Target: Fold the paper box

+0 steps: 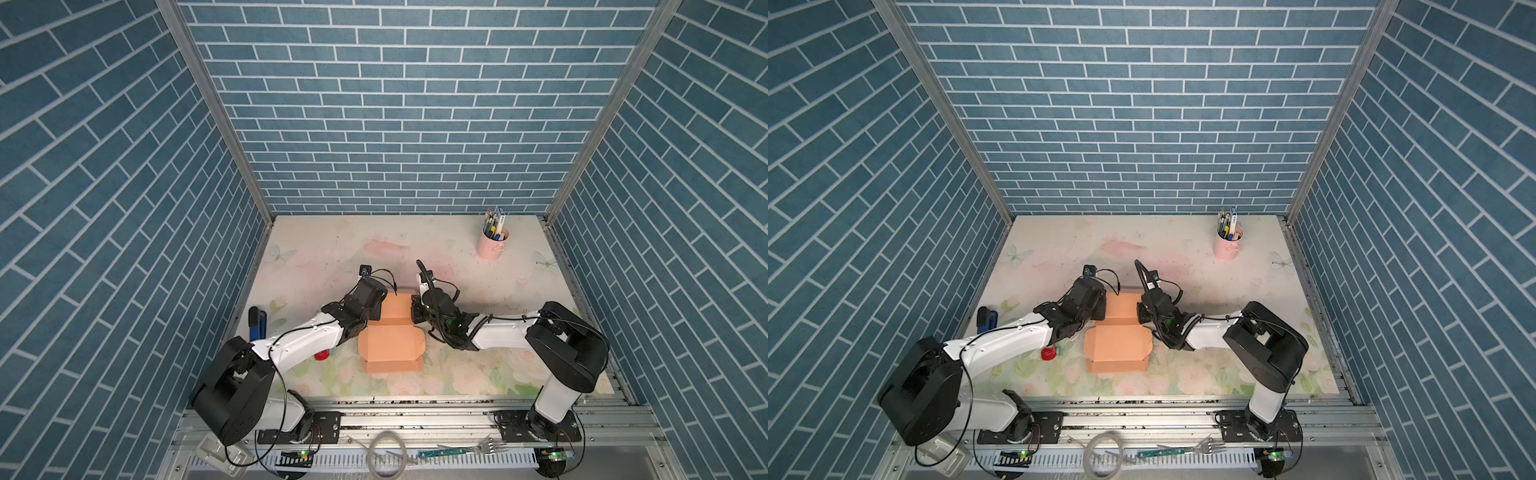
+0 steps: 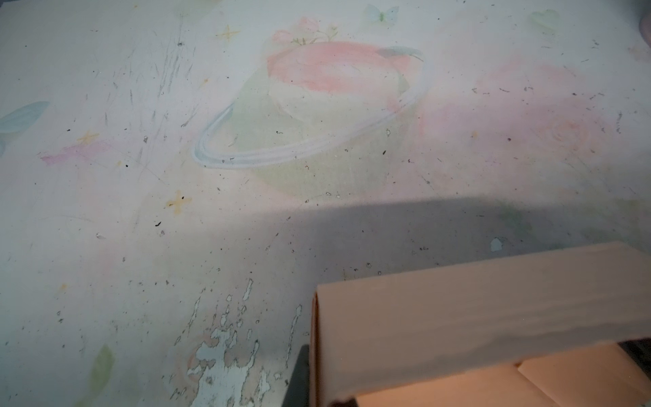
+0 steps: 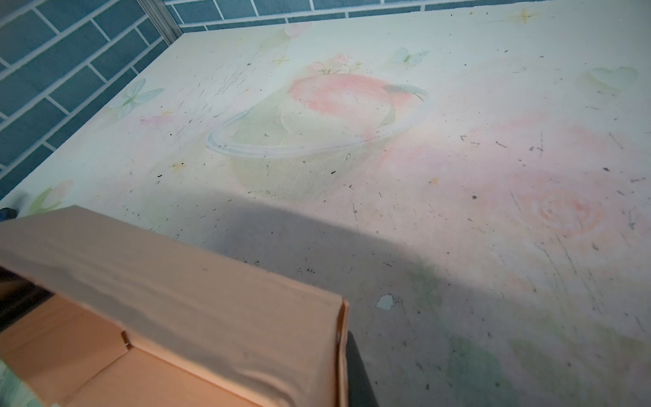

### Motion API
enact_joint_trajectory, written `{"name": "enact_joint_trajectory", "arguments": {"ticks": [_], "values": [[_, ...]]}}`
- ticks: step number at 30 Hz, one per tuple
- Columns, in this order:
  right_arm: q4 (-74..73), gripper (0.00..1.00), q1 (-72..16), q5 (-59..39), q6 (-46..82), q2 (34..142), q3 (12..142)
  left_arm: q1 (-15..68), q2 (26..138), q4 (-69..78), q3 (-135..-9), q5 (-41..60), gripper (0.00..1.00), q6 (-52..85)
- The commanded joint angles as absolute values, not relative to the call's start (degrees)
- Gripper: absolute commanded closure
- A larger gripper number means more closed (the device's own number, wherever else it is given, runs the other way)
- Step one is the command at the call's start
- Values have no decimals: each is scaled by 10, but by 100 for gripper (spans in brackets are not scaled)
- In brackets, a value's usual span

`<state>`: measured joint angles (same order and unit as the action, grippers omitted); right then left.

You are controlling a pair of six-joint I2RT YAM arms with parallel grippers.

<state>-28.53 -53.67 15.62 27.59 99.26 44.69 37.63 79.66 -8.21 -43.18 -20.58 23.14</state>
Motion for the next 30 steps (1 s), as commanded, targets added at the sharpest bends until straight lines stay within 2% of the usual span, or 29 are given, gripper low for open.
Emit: {"name": "enact_joint_trajectory", "arguments": {"ticks": [1, 8, 18, 30], "values": [[-264, 100, -542, 139, 287, 997, 463, 378, 818, -115, -456, -270, 100, 235], [-240, 100, -543, 141, 308, 1008, 486, 391, 859, -153, -490, -335, 100, 237], [-236, 100, -550, 173, 346, 1034, 513, 399, 884, -111, -473, -416, 100, 239], [-254, 100, -551, 193, 372, 1044, 512, 420, 876, -42, -439, -438, 100, 254]]}}
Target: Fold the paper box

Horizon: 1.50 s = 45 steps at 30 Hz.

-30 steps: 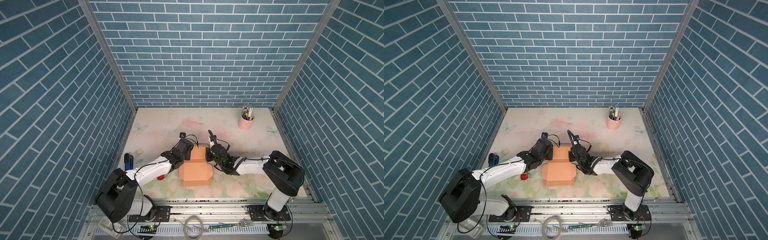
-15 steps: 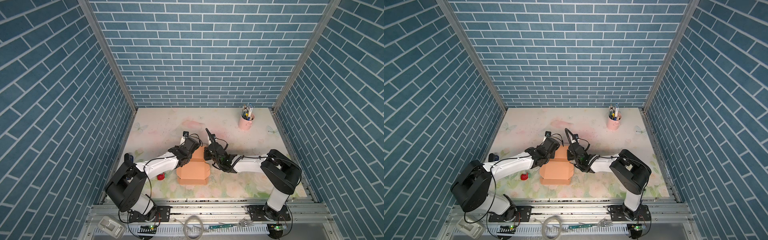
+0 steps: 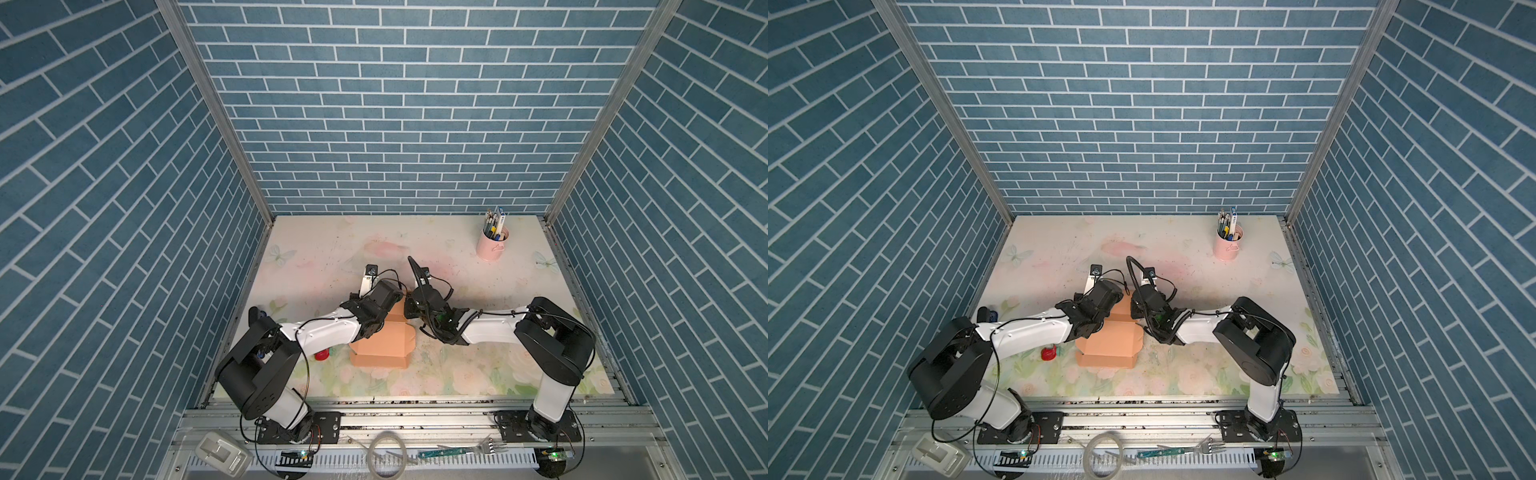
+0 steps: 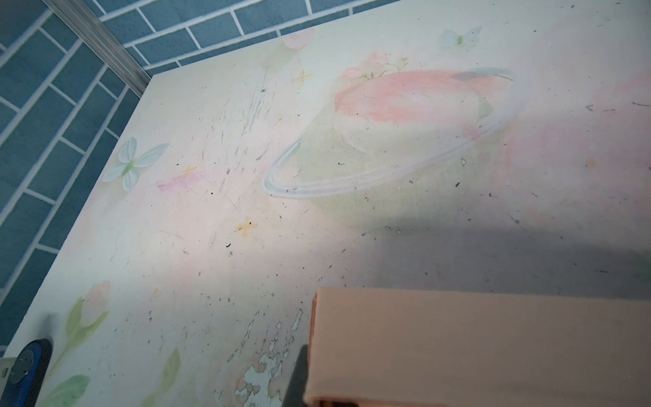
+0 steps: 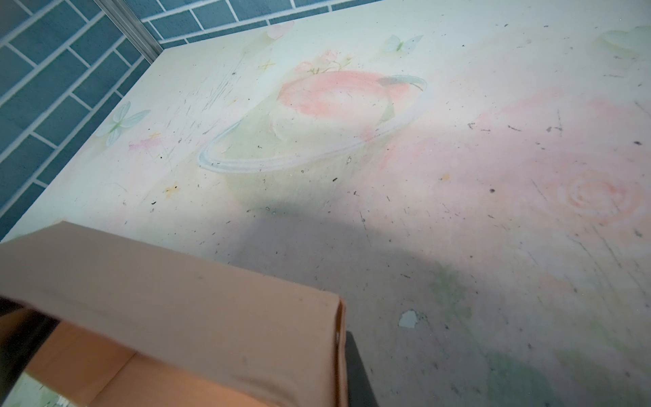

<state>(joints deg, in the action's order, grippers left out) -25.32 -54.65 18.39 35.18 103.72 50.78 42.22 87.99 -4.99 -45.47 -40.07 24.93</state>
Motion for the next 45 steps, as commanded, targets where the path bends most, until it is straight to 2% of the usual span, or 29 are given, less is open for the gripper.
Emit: {"name": "enact_joint_trajectory", "arguments": {"ticks": [1, 5, 9, 12, 15, 25, 32, 39, 45], "values": [[-255, 100, -551, 193, 373, 1042, 512, 420, 871, -34, -434, -430, 98, 254], [-239, 100, -552, 189, 372, 1039, 515, 420, 856, -47, -434, -399, 85, 270], [-175, 100, -542, 185, 368, 1022, 526, 419, 833, -93, -448, -339, 55, 275], [-134, 100, -527, 165, 366, 1006, 526, 417, 815, -137, -461, -296, 42, 274], [-103, 100, -508, 136, 357, 995, 527, 416, 791, -154, -462, -252, 35, 264], [83, 100, -452, 13, 256, 985, 612, 408, 727, -171, -462, -191, 31, 234], [236, 100, -417, -70, 162, 1026, 700, 390, 748, -173, -488, -136, 30, 220], [350, 100, -409, -84, 89, 1110, 806, 388, 766, -175, -496, -107, 30, 214], [390, 100, -402, -65, 69, 1169, 864, 387, 764, -157, -474, -97, 30, 219]]}}
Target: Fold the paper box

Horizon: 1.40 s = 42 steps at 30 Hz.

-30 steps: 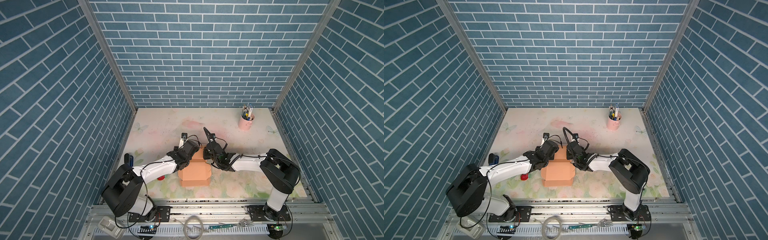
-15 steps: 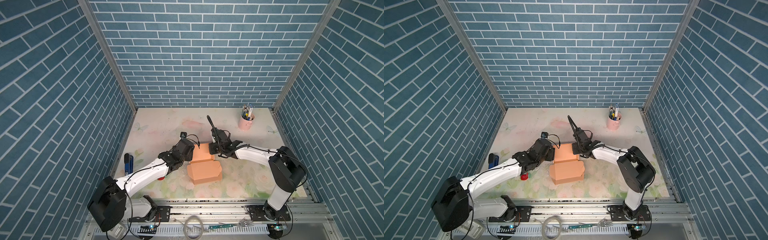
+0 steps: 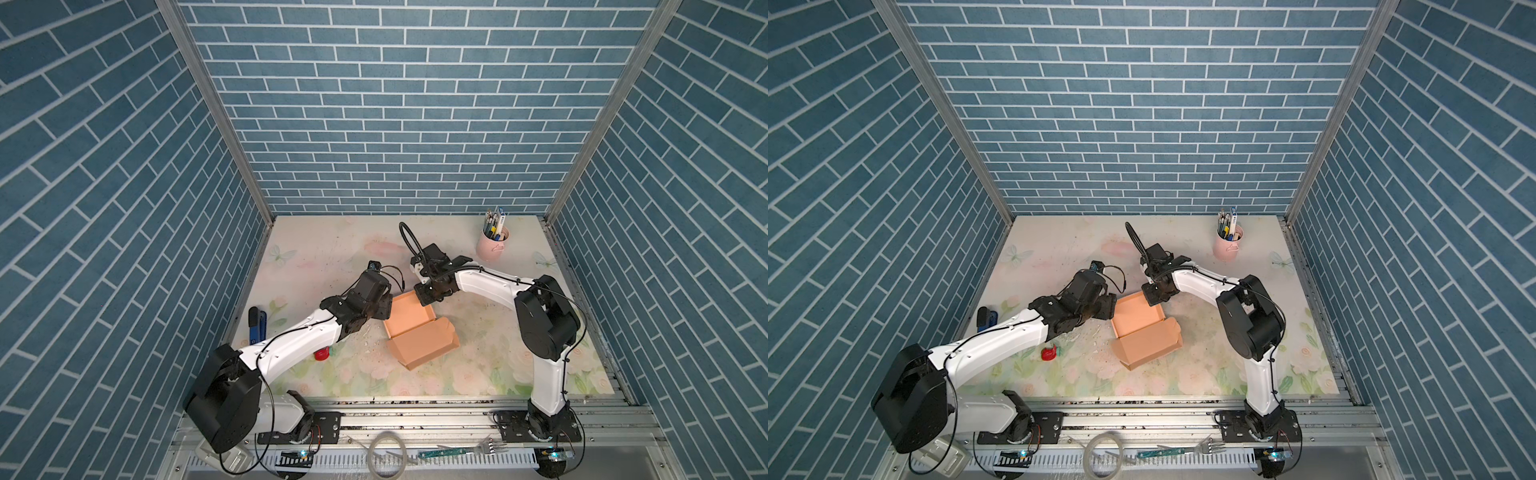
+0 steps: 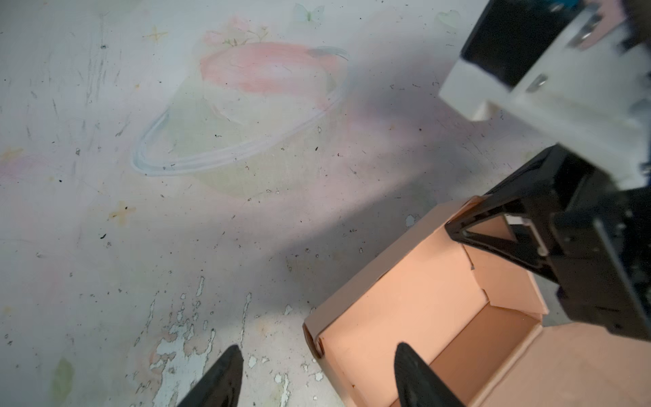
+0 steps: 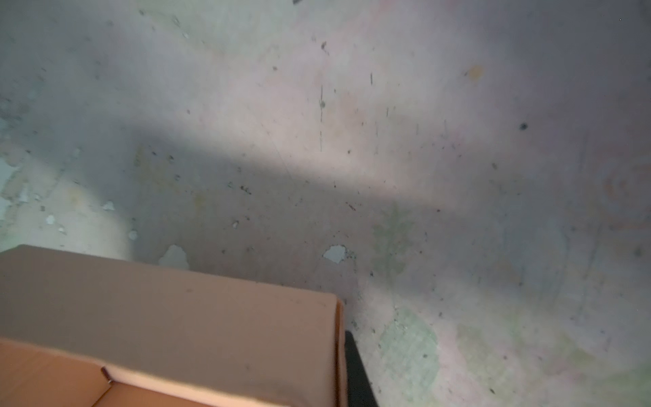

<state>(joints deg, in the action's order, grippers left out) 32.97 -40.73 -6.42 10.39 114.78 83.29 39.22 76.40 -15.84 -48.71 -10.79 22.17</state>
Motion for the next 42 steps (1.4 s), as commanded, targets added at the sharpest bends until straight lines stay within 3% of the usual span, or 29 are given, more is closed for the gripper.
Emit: {"name": "enact_joint_trajectory", "arguments": {"ticks": [1, 6, 15, 32, 42], "values": [[399, 100, -402, -61, 65, 1179, 877, 387, 765, -156, -470, -96, 30, 220], [420, 96, -402, -54, 54, 1209, 921, 386, 771, -130, -447, -93, 29, 225], [404, 65, -400, -56, 51, 1213, 966, 382, 814, -104, -449, -84, 29, 214], [333, 63, -396, -84, 75, 1163, 956, 378, 903, -71, -502, -48, 31, 122], [270, 64, -386, -60, 112, 1104, 901, 378, 959, -72, -535, -63, 58, 120]]}}
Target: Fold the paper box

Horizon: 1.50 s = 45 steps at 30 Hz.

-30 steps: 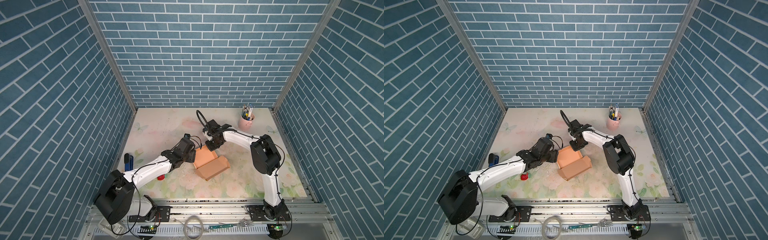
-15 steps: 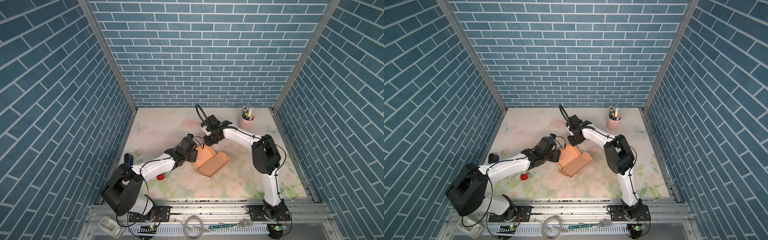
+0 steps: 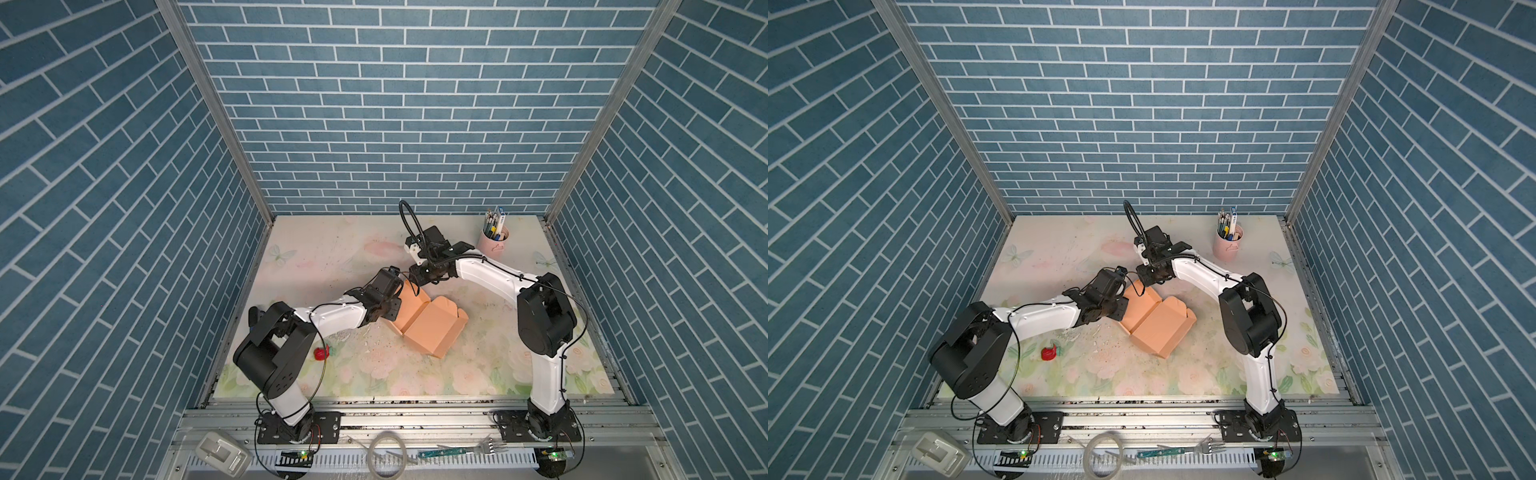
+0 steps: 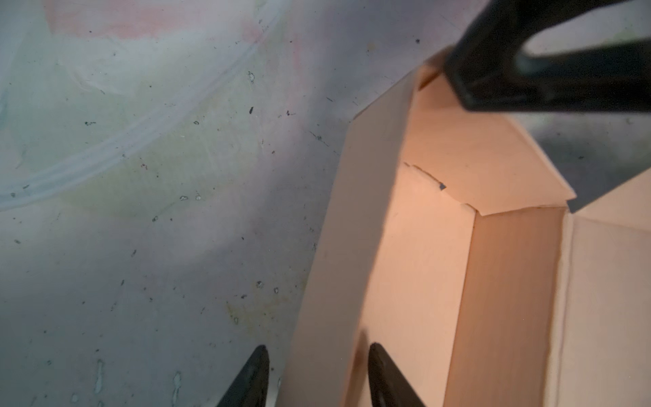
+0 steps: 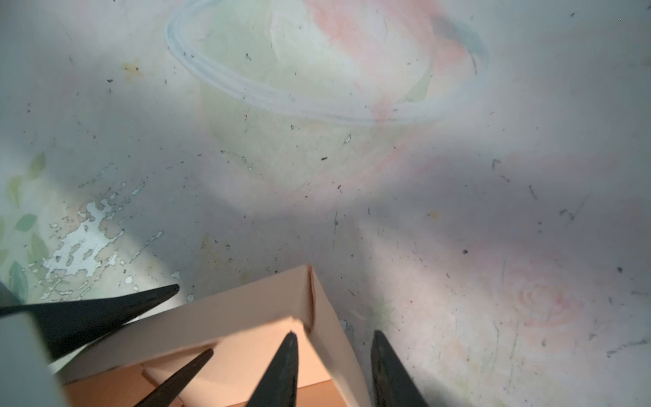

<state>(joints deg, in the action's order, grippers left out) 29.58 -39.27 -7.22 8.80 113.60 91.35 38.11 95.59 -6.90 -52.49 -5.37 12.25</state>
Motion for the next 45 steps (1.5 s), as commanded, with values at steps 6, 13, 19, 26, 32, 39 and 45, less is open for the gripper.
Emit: {"name": "enact_joint_trajectory", "arguments": {"ticks": [6, 13, 19, 26, 32, 39, 45], "values": [[233, 64, -380, -6, 142, 1039, 851, 377, 968, -78, -534, -78, 61, 136], [216, 61, -368, 48, 240, 917, 735, 376, 979, -73, -522, -82, 61, 180], [130, 59, -366, 39, 375, 770, 565, 376, 989, -63, -510, -85, 61, 216], [94, 57, -379, 39, 483, 670, 450, 376, 994, -53, -504, -81, 61, 228], [85, 56, -418, 46, 501, 679, 441, 376, 985, -52, -500, -84, 60, 227], [113, 59, -459, 84, 509, 702, 469, 376, 963, -54, -486, -91, 60, 227], [140, 69, -474, 114, 509, 720, 486, 376, 951, -52, -476, -93, 58, 234]]}}
